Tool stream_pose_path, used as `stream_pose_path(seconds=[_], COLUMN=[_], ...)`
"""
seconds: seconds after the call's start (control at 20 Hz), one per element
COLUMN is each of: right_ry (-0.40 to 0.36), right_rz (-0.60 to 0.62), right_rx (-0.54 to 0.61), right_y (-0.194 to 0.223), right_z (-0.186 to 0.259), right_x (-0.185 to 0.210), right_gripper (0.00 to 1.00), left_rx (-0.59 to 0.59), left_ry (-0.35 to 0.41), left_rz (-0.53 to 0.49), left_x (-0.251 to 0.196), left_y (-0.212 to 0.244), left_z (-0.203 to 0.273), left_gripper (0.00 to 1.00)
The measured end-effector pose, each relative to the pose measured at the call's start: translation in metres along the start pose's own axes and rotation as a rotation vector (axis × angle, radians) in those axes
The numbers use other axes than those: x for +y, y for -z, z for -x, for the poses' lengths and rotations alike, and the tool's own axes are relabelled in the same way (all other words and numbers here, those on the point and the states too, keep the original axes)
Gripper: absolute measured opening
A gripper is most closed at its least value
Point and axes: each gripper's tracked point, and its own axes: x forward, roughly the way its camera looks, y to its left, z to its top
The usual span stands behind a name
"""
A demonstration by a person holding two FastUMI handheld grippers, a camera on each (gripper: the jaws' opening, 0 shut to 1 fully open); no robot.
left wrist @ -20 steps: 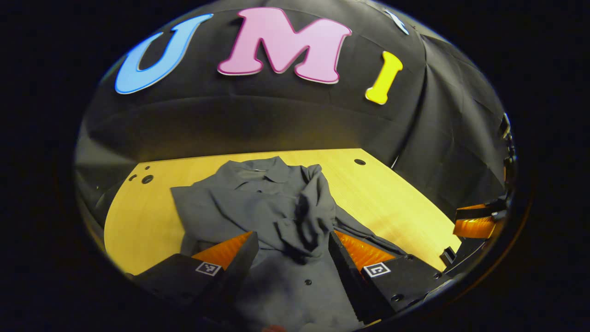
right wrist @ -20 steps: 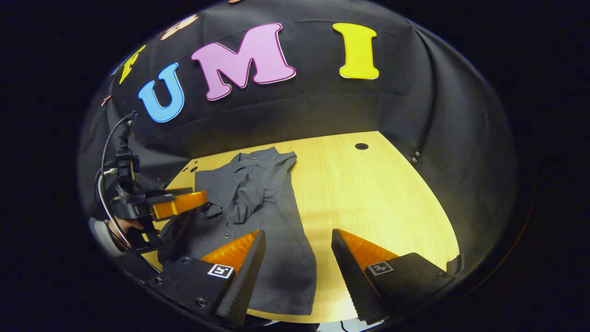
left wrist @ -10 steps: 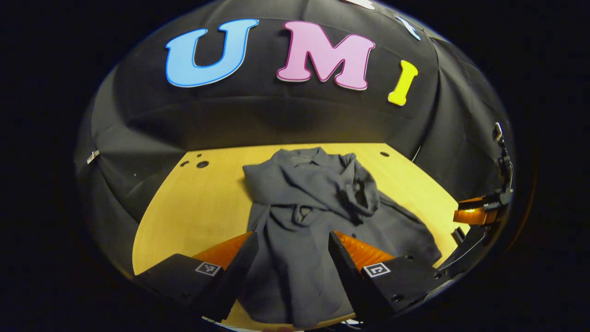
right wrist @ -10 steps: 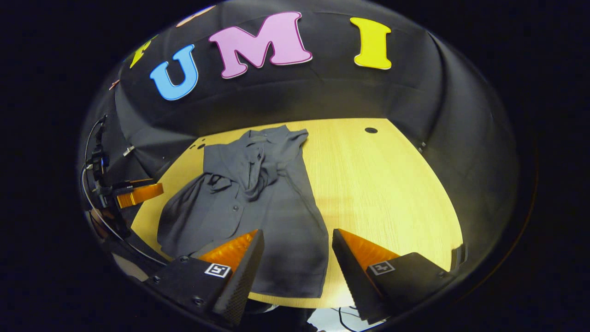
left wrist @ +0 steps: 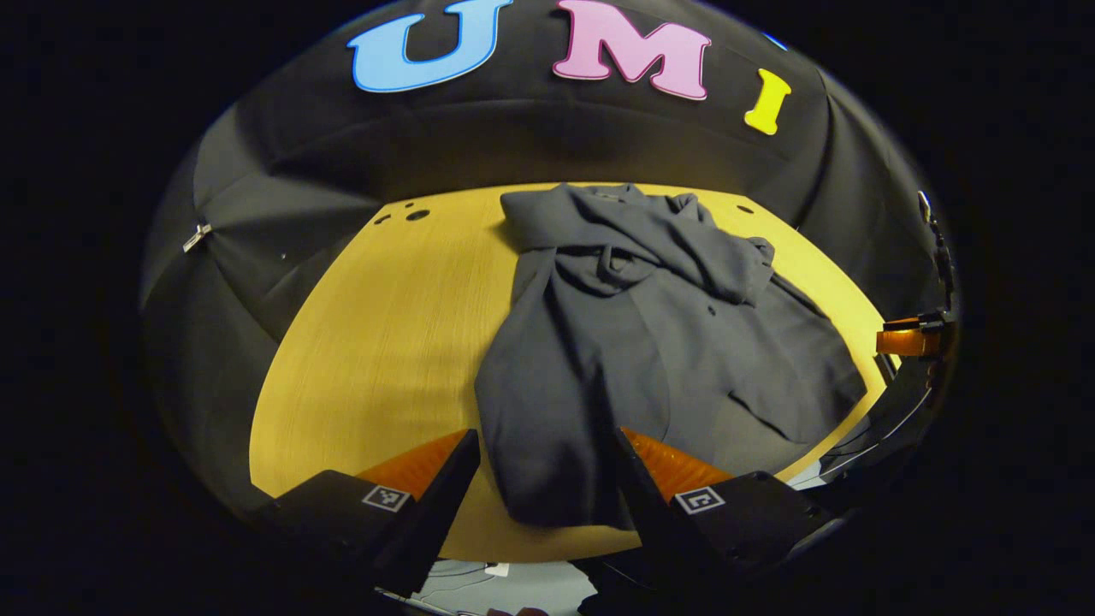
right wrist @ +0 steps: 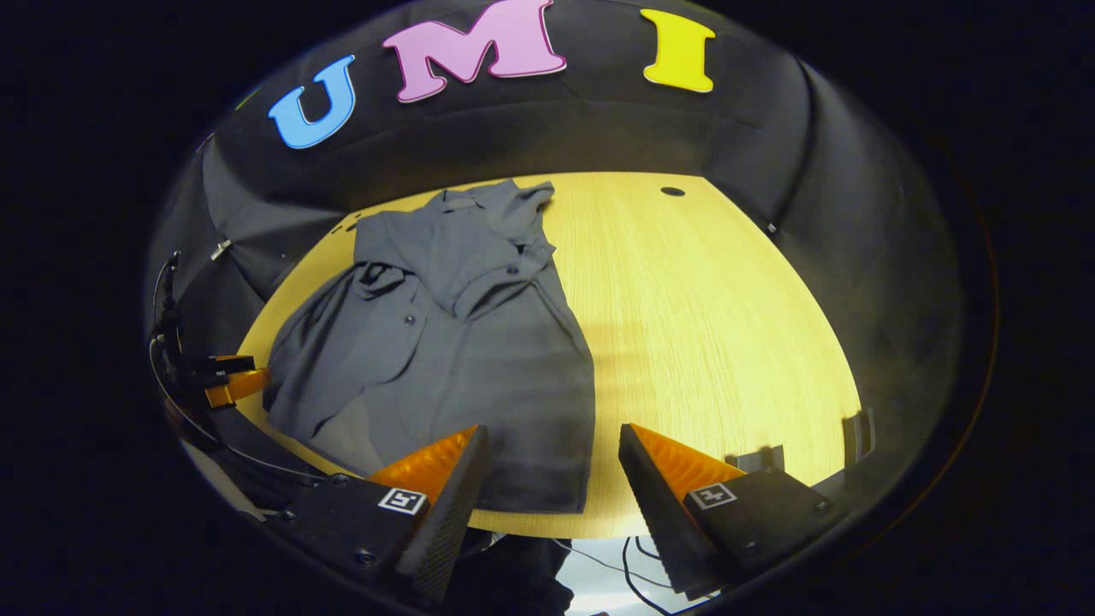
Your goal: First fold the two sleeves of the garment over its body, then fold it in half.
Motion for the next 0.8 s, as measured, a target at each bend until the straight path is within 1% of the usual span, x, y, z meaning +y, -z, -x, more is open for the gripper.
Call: stream_pose_path(seconds=[0.2, 0.4, 0.45, 0.5, 0.55, 0.6, 0.65, 0.7, 0.75, 0.8], right_ry=[0.018, 0.011, 0.008, 0.005, 0.005, 0.007, 0.021, 0.035, 0.035, 0.037], right_rz=[-0.033, -0.028, -0.022, -0.012, 0.001, 0.017, 0.051, 0.092, 0.106, 0.097], right_rx=[0.039, 0.053, 0.057, 0.066, 0.075, 0.088, 0.059, 0.085, 0.066, 0.076], right_y=[0.022, 0.029, 0.032, 0.035, 0.038, 0.041, 0.04, 0.045, 0.041, 0.043], right_z=[-0.017, -0.034, -0.037, -0.041, -0.046, -0.049, -0.049, -0.051, -0.047, -0.05], right_x=[-0.006, -0.001, 0.002, 0.004, 0.007, 0.009, 0.009, 0.009, 0.01, 0.01], right_gripper=[0.95, 0.95, 0.95, 0.95, 0.95, 0.95, 0.95, 0.95, 0.95, 0.95], left_rx=[0.044, 0.072, 0.084, 0.083, 0.078, 0.082, 0.084, 0.081, 0.078, 0.078], left_ry=[-0.003, -0.007, -0.011, -0.007, -0.006, -0.003, 0.004, 0.004, 0.001, 0.021], left_rz=[0.004, 0.009, 0.006, 0.008, 0.008, 0.007, 0.014, 0.032, 0.029, 0.014], left_x=[0.001, -0.001, -0.002, -0.004, -0.005, -0.005, -0.007, -0.008, -0.009, -0.013], left_y=[0.019, 0.026, 0.029, 0.03, 0.028, 0.027, 0.029, 0.029, 0.028, 0.029], left_z=[-0.011, -0.029, -0.034, -0.035, -0.036, -0.037, -0.039, -0.04, -0.038, -0.041], left_gripper=[0.96, 0.96, 0.92, 0.96, 0.98, 0.98, 0.98, 1.0, 0.99, 0.99])
